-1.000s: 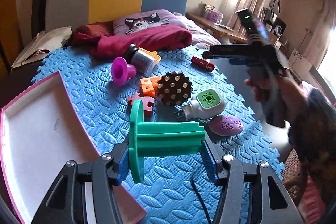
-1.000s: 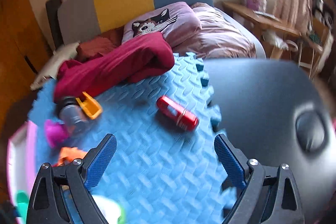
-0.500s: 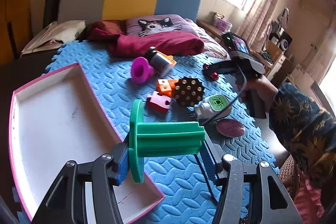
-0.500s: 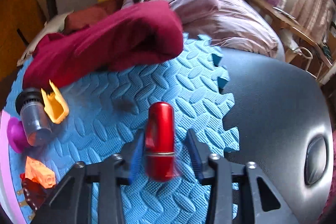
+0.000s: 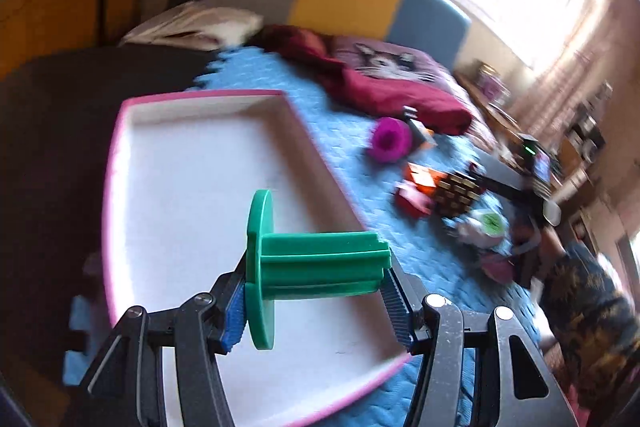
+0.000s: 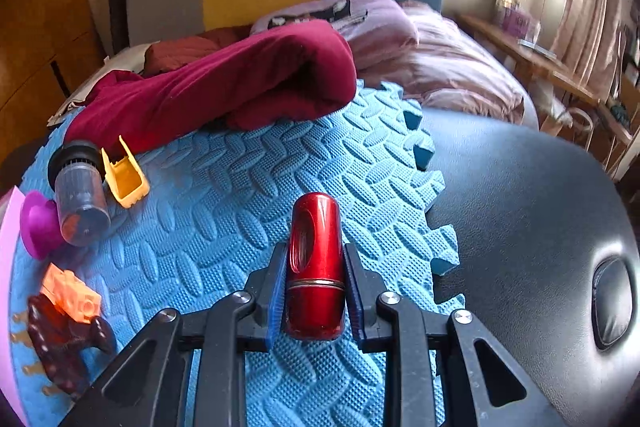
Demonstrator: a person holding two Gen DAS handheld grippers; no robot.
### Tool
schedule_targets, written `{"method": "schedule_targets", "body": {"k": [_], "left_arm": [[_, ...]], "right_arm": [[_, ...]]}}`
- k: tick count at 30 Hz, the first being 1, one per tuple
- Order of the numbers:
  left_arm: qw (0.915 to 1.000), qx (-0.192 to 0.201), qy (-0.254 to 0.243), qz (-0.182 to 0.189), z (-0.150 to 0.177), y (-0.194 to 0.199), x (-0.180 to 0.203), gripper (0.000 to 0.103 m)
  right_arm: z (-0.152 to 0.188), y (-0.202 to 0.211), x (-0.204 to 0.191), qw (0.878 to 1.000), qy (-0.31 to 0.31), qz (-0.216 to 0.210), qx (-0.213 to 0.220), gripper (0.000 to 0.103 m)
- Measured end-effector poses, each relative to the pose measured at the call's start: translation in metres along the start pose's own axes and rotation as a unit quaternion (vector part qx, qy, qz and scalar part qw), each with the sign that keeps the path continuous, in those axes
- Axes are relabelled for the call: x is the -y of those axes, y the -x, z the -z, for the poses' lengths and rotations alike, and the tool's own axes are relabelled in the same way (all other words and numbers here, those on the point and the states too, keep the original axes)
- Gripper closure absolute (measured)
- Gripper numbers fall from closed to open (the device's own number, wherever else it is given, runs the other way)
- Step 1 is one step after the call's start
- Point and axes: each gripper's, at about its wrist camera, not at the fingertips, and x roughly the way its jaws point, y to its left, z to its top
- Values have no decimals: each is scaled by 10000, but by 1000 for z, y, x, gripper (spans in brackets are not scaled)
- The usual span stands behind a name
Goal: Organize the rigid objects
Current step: 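Carry the green spool block into the tray and open the left tool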
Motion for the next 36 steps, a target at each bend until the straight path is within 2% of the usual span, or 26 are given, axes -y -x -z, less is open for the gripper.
{"method": "schedule_targets", "body": {"k": [4, 8, 12, 19, 28, 31, 33, 36], "left_arm": [[9989, 101, 385, -251, -13, 0, -25, 44], [9979, 248, 269, -537, -32, -7, -26, 44], [9973, 276, 271, -628, -55, -25, -25, 44], [9959, 59, 136, -897, -91, -77, -26, 44], [9941, -98, 124, -1075, -109, -117, -26, 44], [9942, -113, 163, -1058, -108, -120, -28, 35], [9943, -34, 178, -1053, -105, -114, -28, 26], [9942, 1, 192, -1060, -99, -104, -28, 26]], "right_arm": [[-1, 0, 2, 10000, 8, -21, 24, 77], [1, 1, 1, 10000, 37, 17, 35, 77], [1, 2, 0, 10000, 44, 27, 40, 77], [2, 2, -1, 10000, 35, 21, 41, 77], [1, 2, -1, 10000, 37, 27, 40, 77], [1, 2, -1, 10000, 35, 27, 40, 77], [1, 2, 0, 10000, 38, 30, 41, 77], [1, 2, 0, 10000, 40, 34, 41, 77]]}}
